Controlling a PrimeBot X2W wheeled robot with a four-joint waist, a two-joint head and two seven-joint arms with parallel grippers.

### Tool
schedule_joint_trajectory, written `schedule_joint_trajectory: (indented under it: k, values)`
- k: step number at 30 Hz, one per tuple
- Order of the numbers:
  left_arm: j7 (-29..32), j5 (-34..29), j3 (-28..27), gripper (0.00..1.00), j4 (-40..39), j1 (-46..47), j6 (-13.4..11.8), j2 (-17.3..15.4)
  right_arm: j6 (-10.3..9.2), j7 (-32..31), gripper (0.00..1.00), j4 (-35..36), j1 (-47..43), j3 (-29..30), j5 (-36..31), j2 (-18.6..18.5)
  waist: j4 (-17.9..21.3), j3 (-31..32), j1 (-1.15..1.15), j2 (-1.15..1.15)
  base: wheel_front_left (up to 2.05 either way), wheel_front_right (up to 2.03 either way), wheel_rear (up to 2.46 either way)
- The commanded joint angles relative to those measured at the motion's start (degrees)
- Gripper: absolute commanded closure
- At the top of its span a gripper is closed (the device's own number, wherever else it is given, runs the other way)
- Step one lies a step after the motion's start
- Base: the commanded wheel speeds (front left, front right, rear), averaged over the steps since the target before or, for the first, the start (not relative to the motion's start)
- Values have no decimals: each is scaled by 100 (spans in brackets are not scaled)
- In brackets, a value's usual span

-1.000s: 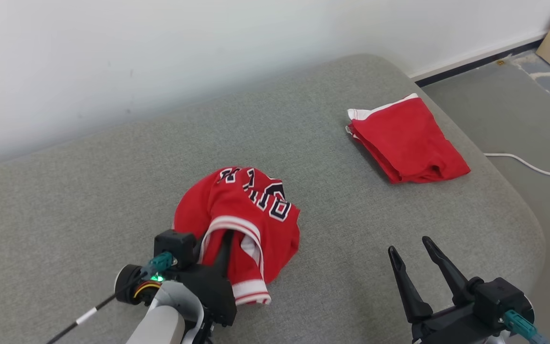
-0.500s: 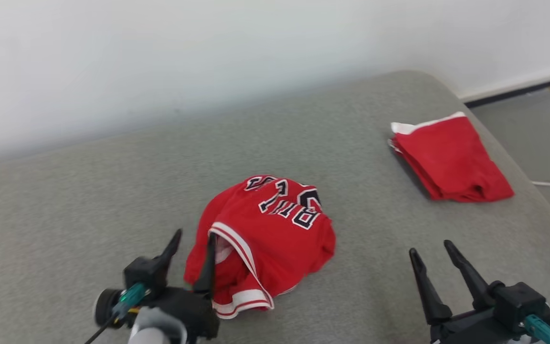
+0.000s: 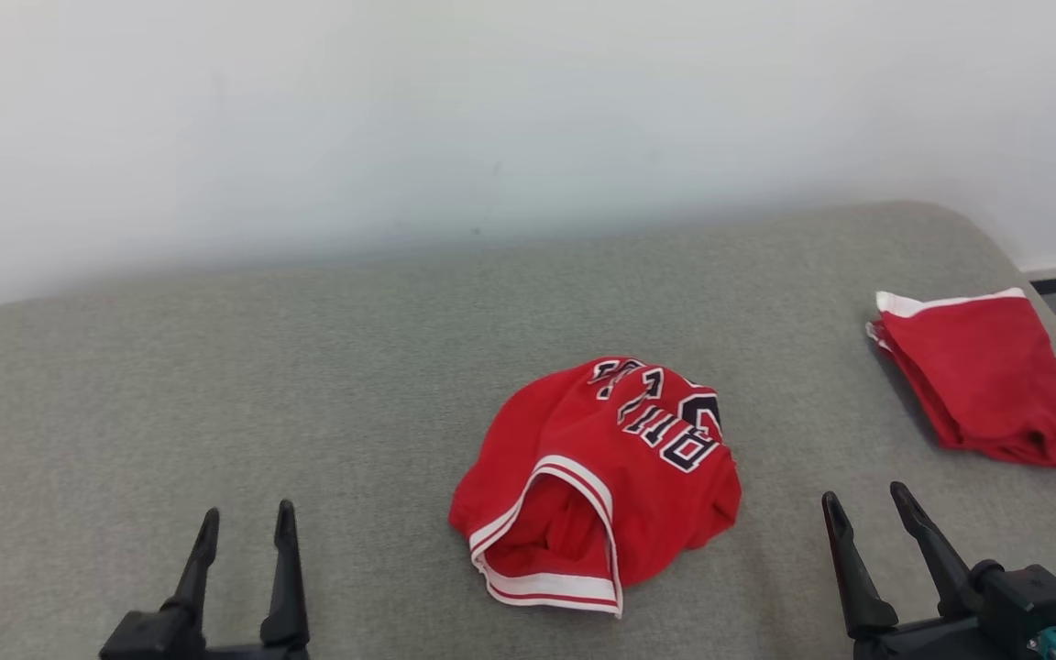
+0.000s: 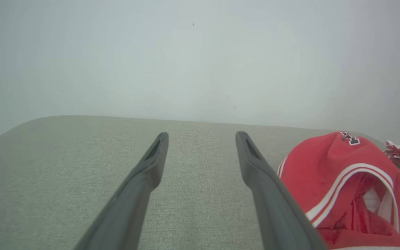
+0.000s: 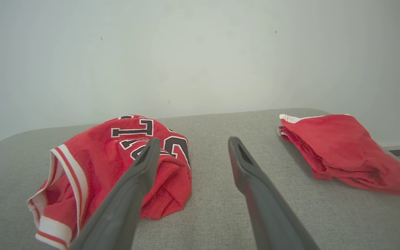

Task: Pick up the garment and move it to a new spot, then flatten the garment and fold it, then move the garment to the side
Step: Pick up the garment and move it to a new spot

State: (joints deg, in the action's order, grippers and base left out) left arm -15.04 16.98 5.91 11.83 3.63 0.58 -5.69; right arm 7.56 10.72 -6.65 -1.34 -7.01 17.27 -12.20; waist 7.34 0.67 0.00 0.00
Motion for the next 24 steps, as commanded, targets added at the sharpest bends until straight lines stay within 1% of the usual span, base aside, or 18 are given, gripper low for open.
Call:
schedule_joint_trajectory:
  k: [1,9,18,24]
  values:
    - [-18,-96,-92,0,-86,-172,41,14,-16,42,0,-9,-68,41,-27,26,-248,152,0,0,0,0,0]
    - [-18,-632,-636,0,-430,-810,193,29,-16,162,0,-205,-245,153,-2,87,-485,290,0,0,0,0,0]
    - [-19,-842,-910,0,-265,-1224,434,78,-16,242,0,-530,-419,248,40,208,-525,394,0,0,0,0,0]
    - [-19,-854,-1062,0,-259,-1390,512,150,-16,296,0,-646,-454,238,62,258,-461,404,0,0,0,0,0]
